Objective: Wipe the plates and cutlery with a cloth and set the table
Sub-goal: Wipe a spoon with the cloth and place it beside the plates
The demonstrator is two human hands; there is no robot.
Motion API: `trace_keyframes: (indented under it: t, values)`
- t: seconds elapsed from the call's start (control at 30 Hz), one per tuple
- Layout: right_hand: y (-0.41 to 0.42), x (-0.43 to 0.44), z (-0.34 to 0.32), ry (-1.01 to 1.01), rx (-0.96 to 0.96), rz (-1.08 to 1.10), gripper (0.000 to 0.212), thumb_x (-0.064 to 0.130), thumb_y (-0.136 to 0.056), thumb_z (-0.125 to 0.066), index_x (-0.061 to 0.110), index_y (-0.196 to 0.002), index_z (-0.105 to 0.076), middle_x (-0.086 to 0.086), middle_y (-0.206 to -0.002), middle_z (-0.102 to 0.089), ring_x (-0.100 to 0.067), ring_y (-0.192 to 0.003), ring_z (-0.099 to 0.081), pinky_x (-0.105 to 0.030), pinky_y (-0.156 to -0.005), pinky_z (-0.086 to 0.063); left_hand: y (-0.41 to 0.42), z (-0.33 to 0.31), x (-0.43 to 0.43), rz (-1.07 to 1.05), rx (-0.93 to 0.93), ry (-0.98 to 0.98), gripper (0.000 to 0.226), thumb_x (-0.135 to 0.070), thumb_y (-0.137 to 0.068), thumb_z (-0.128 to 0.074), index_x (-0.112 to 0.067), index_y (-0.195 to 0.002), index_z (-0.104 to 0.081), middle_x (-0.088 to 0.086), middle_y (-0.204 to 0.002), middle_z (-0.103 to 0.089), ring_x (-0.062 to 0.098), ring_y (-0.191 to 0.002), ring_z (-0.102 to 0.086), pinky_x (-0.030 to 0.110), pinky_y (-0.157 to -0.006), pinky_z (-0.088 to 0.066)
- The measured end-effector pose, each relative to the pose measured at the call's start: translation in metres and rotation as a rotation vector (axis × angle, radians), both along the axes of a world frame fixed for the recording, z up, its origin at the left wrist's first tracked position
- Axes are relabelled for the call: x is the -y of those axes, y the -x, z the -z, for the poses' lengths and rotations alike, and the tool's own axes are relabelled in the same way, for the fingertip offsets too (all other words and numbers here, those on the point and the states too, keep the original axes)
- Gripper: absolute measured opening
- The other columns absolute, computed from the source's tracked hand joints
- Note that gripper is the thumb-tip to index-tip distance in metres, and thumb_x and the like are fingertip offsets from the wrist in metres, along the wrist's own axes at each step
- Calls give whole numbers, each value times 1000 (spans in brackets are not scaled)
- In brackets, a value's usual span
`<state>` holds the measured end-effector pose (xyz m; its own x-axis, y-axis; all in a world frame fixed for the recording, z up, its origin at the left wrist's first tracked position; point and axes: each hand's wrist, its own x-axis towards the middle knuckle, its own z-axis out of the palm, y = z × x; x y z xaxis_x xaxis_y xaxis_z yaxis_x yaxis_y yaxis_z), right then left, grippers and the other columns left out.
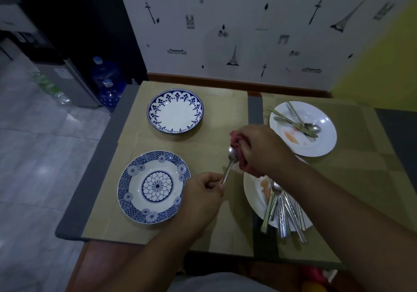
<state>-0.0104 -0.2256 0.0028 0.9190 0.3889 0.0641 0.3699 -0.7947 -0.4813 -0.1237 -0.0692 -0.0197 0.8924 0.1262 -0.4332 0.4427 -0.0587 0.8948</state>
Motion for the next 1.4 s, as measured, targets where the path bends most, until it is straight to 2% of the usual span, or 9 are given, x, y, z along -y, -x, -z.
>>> trace_keyframes:
  t: [0.3,0.5,0.6,0.73,0.87,1.07,1.13,1.27,1.4]
  values:
    - [46,-16,10,-8,138,-237,8,11,-84,-69,9,-92,-71,-7,-98,-66,-25,-89,-55,-37,-74,-48,-7,3,0,-51,-19,31,16,0,-91,-62,-9,-91,-75,2,-60,-55,14,-56,-44,23,-50,-35]
    - [2,-7,2,-32,123,-39,12,19,-95,-57,17,-94,-69,2,-93,-61,-20,-90,-52,-32,-74,-40,-7,-1,0,-53,20,37,25,1,-92,-63,-23,-89,-72,-3,-65,-66,10,-60,-55,24,-56,-44]
    - [-8,4,3,-28,93,1,13,20,-98,-55,19,-96,-69,3,-93,-61,-19,-87,-53,-36,-76,-46,-6,1,1,-62,26,30,22,-3,-93,-63,-24,-95,-71,-3,-75,-70,5,-65,-61,20,-62,-51]
    - [-2,8,6,-37,98,1,12,20,-97,-56,20,-96,-68,2,-93,-62,-17,-86,-52,-39,-78,-48,-6,7,3,-81,10,47,17,-7,-96,-58,-19,-100,-70,1,-84,-71,9,-73,-64,28,-73,-54]
    - [2,5,10,-35,83,-4,15,22,-96,-59,17,-105,-70,-2,-102,-67,-17,-90,-53,-35,-80,-49,-9,14,2,-108,2,-13,15,-16,-96,-58,-23,-102,-69,-6,-77,-65,4,-62,-54,27,-62,-45]
    - [7,6,12,-41,88,-24,17,24,-97,-59,16,-107,-70,-2,-105,-66,-17,-91,-54,-33,-79,-47,-14,20,2,-108,34,-97,12,-22,-98,-59,-18,-99,-71,-1,-82,-67,7,-70,-57,25,-67,-46]
    - [9,7,14,-33,90,-26,20,26,-97,-57,15,-108,-69,-2,-105,-66,-17,-91,-53,-28,-77,-44,-13,23,1,-100,27,-80,17,-20,-99,-56,-20,-97,-73,-2,-78,-66,9,-71,-56,28,-68,-45]
    - [18,11,17,-34,94,-41,17,23,-94,-58,15,-104,-70,-1,-98,-67,-15,-88,-52,-28,-74,-43,-9,36,1,-113,-37,-8,20,-16,-99,-57,-21,-105,-75,-14,-60,-56,-1,-59,-49,17,-59,-40]
    - [28,18,26,-27,57,-30,14,19,-94,-61,17,-105,-70,1,-99,-67,-17,-90,-54,-33,-78,-47,-2,45,2,-131,-118,98,20,-8,-93,-64,-18,-106,-76,-7,-69,-65,4,-59,-53,15,-52,-40]
